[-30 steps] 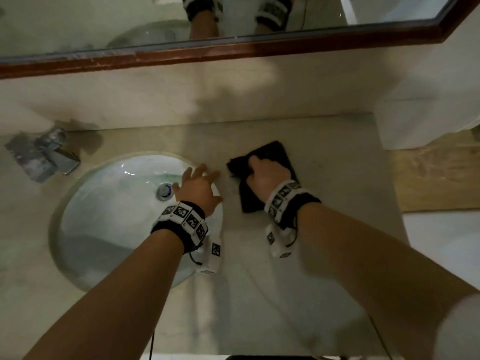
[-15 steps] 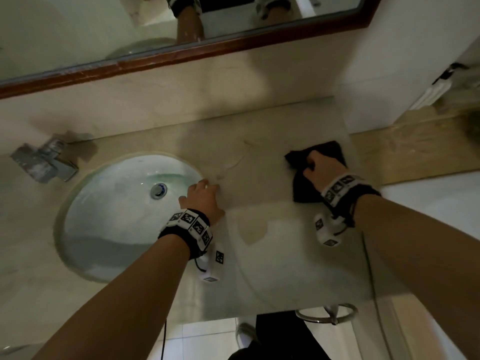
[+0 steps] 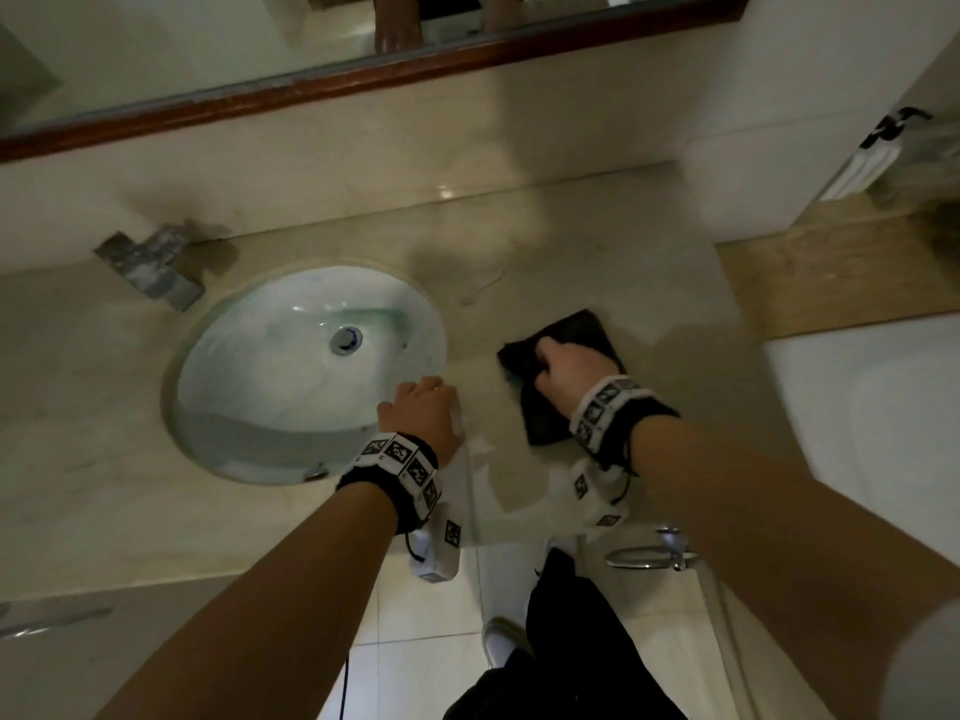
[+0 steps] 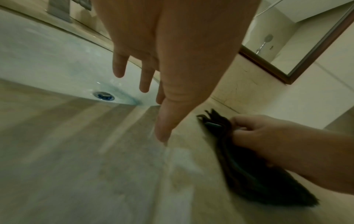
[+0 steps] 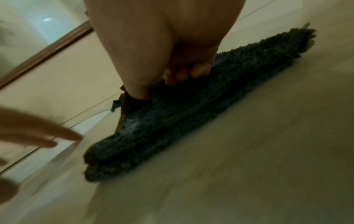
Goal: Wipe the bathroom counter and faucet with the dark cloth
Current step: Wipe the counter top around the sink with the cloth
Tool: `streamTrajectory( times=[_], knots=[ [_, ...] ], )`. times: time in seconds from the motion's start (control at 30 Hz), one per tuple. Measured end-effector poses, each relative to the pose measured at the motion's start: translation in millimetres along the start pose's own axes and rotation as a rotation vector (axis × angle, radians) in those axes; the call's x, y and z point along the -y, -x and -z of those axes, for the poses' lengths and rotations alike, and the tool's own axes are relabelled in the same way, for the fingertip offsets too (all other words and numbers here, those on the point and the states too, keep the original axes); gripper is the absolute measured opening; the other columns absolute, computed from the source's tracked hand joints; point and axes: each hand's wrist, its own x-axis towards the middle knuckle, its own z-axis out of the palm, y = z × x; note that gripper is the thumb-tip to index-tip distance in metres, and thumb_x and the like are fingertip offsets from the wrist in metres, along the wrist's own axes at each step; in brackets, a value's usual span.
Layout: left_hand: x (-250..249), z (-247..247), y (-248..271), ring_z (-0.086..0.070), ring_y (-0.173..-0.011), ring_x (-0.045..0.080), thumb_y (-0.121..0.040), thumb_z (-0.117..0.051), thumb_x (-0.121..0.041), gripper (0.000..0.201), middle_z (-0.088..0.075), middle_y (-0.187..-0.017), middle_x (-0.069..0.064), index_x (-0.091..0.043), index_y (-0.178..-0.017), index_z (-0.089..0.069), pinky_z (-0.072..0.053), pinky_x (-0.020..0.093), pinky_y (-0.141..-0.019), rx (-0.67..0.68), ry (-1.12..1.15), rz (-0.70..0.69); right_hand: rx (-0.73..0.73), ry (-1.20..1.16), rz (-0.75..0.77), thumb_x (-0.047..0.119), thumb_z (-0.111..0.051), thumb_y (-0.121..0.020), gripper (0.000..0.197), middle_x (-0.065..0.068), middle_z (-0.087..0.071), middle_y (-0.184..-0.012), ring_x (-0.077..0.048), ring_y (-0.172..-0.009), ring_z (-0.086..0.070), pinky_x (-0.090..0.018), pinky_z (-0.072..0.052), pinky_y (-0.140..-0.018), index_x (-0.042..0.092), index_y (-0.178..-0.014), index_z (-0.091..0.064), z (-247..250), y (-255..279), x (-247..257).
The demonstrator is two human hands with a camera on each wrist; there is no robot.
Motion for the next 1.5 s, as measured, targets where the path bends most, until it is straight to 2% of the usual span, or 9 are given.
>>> streamTrajectory(
  times=[0.2,0.4,0.53,0.67,0.8,1.0,1.1,1.3,1.5],
  knots=[
    [23,-16,36,-0.046,-0.118,0.029,-0.079,-0.065,-0.035,0.045,-0.049,-0.124,0.001,-0.028,-0.122,-0.052,-0.041,0.05,-0.094,0.042,-0.06,0.112,0.107,0.051,0.127,0.03,-0.047,-0.093,0.009,-0.004,-0.055,-0.085,-0.026,-0.075,-0.057,-0.037,-0.05,-0.063,0.024,-0.092,-0.04,-46,31,68],
    [20,-26,44,-0.046,-0.119,0.027,-0.073,-0.071,-0.057,0.069,-0.046,-0.128,0.0,-0.027,-0.13,-0.045,-0.04,0.051,-0.096,0.02,-0.012,0.123,-0.041,-0.128,-0.091,0.027,-0.052,-0.093,0.013,-0.005,-0.057,-0.084,-0.023,-0.074,-0.055,-0.033,-0.045,-0.064,0.019,-0.102,-0.049,-23,66,-20],
    [18,-29,43,-0.045,-0.118,0.028,-0.072,-0.072,-0.055,0.069,-0.045,-0.127,0.001,-0.024,-0.127,-0.045,-0.04,0.051,-0.097,-0.005,0.004,0.131,-0.106,-0.167,-0.295,0.025,-0.054,-0.094,0.023,-0.005,-0.058,-0.088,-0.025,-0.076,-0.055,-0.034,-0.048,-0.07,0.018,-0.115,-0.05,-7,84,-80],
    [23,-31,43,-0.045,-0.118,0.029,-0.072,-0.073,-0.055,0.067,-0.045,-0.127,0.002,-0.023,-0.125,-0.046,-0.04,0.051,-0.096,-0.029,-0.002,0.109,-0.112,-0.137,-0.345,0.027,-0.053,-0.095,0.026,-0.005,-0.056,-0.084,-0.027,-0.076,-0.056,-0.033,-0.047,-0.068,0.016,-0.118,-0.049,-7,83,-85],
    [24,-34,43,-0.044,-0.118,0.03,-0.072,-0.074,-0.052,0.063,-0.044,-0.128,0.003,-0.022,-0.122,-0.047,-0.041,0.051,-0.095,-0.043,0.025,0.098,-0.118,-0.082,-0.222,0.027,-0.052,-0.093,0.019,-0.005,-0.056,-0.078,-0.028,-0.072,-0.057,-0.034,-0.044,-0.06,0.016,-0.108,-0.049,-14,67,-44],
    [30,-41,43,-0.046,-0.116,0.028,-0.07,-0.074,-0.054,0.06,-0.045,-0.125,-0.001,-0.03,-0.119,-0.05,-0.04,0.05,-0.093,-0.08,0.103,0.1,0.037,-0.02,0.126,0.028,-0.047,-0.094,0.016,-0.007,-0.06,-0.091,-0.029,-0.081,-0.059,-0.039,-0.051,-0.069,0.018,-0.107,-0.049,-61,46,78],
    [30,-40,44,-0.045,-0.118,0.027,-0.074,-0.07,-0.05,0.054,-0.045,-0.127,-0.001,-0.032,-0.12,-0.051,-0.039,0.051,-0.093,-0.072,0.141,0.122,0.039,0.005,0.203,0.03,-0.049,-0.092,0.016,-0.007,-0.059,-0.088,-0.029,-0.078,-0.058,-0.04,-0.051,-0.066,0.018,-0.102,-0.049,-72,52,94],
    [11,-35,52,-0.038,-0.128,0.03,-0.076,-0.069,-0.049,0.065,-0.038,-0.139,0.002,-0.03,-0.132,-0.042,-0.037,0.054,-0.098,0.01,0.056,0.174,0.067,-0.035,0.184,0.029,-0.053,-0.09,0.012,-0.003,-0.058,-0.083,-0.026,-0.075,-0.056,-0.04,-0.053,-0.068,0.02,-0.095,-0.048,-58,70,51],
    [-31,-41,56,-0.037,-0.128,0.033,-0.068,-0.071,-0.063,0.078,-0.034,-0.139,0.003,-0.028,-0.13,-0.041,-0.034,0.059,-0.1,0.017,0.109,0.273,-0.034,-0.104,-0.024,0.03,-0.052,-0.093,0.013,-0.001,-0.059,-0.085,-0.022,-0.075,-0.056,-0.033,-0.045,-0.062,0.022,-0.103,-0.048,-19,102,-67]
  ],
)
